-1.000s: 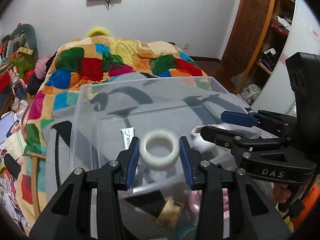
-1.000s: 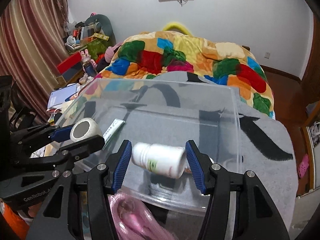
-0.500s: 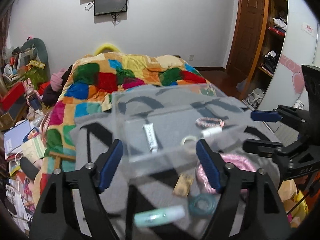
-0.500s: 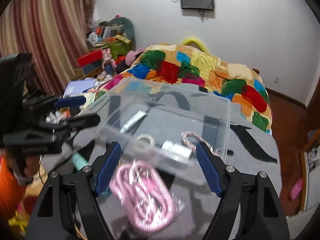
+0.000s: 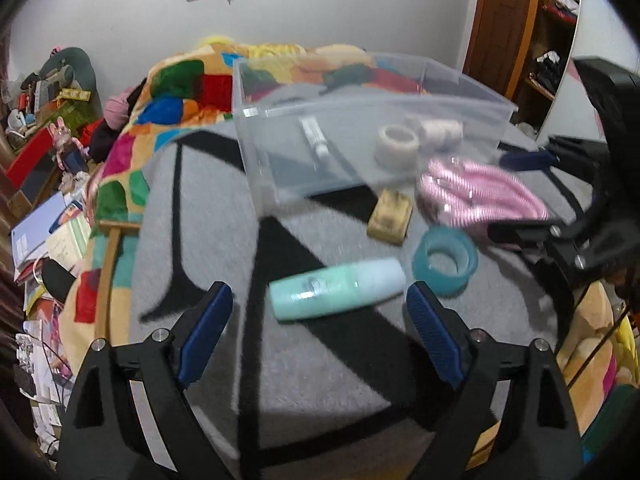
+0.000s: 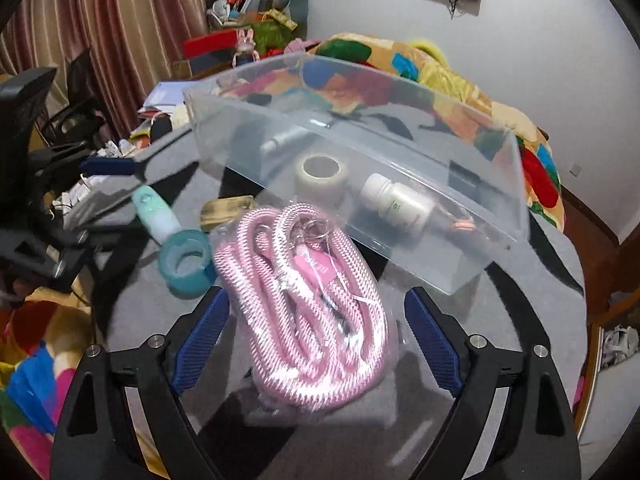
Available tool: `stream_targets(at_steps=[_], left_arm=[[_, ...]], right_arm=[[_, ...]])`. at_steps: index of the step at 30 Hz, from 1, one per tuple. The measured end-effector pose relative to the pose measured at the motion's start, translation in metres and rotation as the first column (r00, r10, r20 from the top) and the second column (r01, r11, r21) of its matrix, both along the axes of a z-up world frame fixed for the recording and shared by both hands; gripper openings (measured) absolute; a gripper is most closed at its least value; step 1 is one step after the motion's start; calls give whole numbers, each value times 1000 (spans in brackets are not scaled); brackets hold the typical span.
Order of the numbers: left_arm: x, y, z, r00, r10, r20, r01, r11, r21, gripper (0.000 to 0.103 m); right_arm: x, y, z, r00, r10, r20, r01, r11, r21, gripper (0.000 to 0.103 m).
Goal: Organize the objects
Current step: 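Grasp the mint-green bottle with the left tool while the right tool grasps the bagged pink rope, then drop the green bottle into the box with the left tool while the right tool drops the pink rope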
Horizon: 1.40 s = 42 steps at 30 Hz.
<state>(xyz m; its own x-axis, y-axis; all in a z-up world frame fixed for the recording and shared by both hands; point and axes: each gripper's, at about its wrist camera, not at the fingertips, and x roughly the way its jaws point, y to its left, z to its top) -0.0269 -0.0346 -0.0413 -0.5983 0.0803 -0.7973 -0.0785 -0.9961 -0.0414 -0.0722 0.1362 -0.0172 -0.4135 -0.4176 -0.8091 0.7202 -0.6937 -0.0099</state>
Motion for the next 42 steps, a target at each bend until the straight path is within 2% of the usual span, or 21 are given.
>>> stream_targets(at_steps=[2, 4, 9, 10, 12, 14, 22, 32, 37, 42], left_arm=[[-4, 0, -6, 1000, 9, 17, -9, 1000, 4, 90], [-6, 1, -8, 1000, 23, 10, -23, 1000, 3, 95], [-11, 3, -8, 999, 40, -6, -40, 999, 19, 95], [-11, 4, -8, 999, 45, -14, -45, 999, 21, 93], [-10, 4, -8, 999, 49, -24, -48, 999, 23, 83], [-7, 6, -7, 998, 50, -39, -49, 999, 8, 73], [1, 5, 5, 995, 56, -81, -56, 998, 11, 73], [1, 4, 52, 976, 58, -211, -53, 998, 31, 73], [-5, 3, 81, 955, 61, -290, -54, 998, 33, 73], [-21, -1, 99, 942, 64, -330, -55, 998, 37, 73]], right_arm=[[-8, -3, -6, 999, 20, 42, -20, 1000, -7, 88], [-16, -8, -13, 995, 47, 87, -47, 999, -4, 88], [-20, -13, -19, 994, 54, 96, -54, 999, 0, 87], [-21, -12, -19, 994, 49, 99, -49, 999, -8, 84], [-20, -10, -19, 995, 36, 90, -35, 999, -18, 72], [-16, -4, -17, 997, 26, 79, -24, 999, -30, 65], [7, 12, -7, 997, -28, 76, 34, 996, -84, 58], [19, 27, 44, 997, -79, 2, 78, 974, -213, 57], [10, 26, 71, 993, -110, -35, 97, 960, -262, 57], [-3, 21, 87, 987, -147, -62, 125, 952, -281, 57]])
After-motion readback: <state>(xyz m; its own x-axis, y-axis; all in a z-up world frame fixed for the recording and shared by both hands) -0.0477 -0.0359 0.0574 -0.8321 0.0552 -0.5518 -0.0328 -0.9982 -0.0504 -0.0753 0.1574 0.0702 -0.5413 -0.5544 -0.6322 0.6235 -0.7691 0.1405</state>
